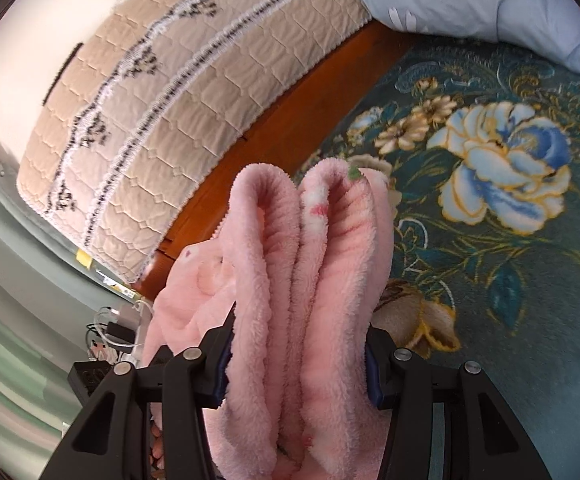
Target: Fold clothes
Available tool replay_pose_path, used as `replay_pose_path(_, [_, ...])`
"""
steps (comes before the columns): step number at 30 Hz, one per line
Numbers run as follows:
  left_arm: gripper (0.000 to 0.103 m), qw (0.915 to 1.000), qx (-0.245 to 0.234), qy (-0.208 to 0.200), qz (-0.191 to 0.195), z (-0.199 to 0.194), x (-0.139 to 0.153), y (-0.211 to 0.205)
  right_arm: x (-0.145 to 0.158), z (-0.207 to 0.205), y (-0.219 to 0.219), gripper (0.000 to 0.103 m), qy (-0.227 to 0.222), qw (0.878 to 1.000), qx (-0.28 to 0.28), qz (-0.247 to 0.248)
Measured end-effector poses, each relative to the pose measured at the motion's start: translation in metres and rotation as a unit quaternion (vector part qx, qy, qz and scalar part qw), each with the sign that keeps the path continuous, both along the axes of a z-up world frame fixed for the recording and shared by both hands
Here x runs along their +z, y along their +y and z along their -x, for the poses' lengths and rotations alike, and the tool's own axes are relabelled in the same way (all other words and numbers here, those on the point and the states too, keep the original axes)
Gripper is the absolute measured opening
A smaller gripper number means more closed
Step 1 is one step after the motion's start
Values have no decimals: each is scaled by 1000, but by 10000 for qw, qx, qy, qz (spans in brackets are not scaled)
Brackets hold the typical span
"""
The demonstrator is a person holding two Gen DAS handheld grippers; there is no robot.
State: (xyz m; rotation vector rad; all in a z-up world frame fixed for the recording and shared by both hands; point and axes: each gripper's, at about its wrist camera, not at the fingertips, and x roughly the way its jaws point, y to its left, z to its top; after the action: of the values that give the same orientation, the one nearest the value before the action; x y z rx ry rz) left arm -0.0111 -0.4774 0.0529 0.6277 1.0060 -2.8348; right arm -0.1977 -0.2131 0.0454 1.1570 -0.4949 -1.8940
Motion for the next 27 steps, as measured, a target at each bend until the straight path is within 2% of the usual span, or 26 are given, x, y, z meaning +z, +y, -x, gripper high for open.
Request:
replay_pose_path(12, [32,9982,134,-505,-304,11,-19,-11,-60,18,0,53,-598,9978,-161,-230])
replay_pose_path(17, [33,9967,137,-560,-569,11,-26,-17,-62,18,0,55,-633,9975,-170,-281])
replay_pose_path(27, [39,9965,195,-586,-570,7,-17,-17,-53,14,7,57,-623,9967,-198,-476])
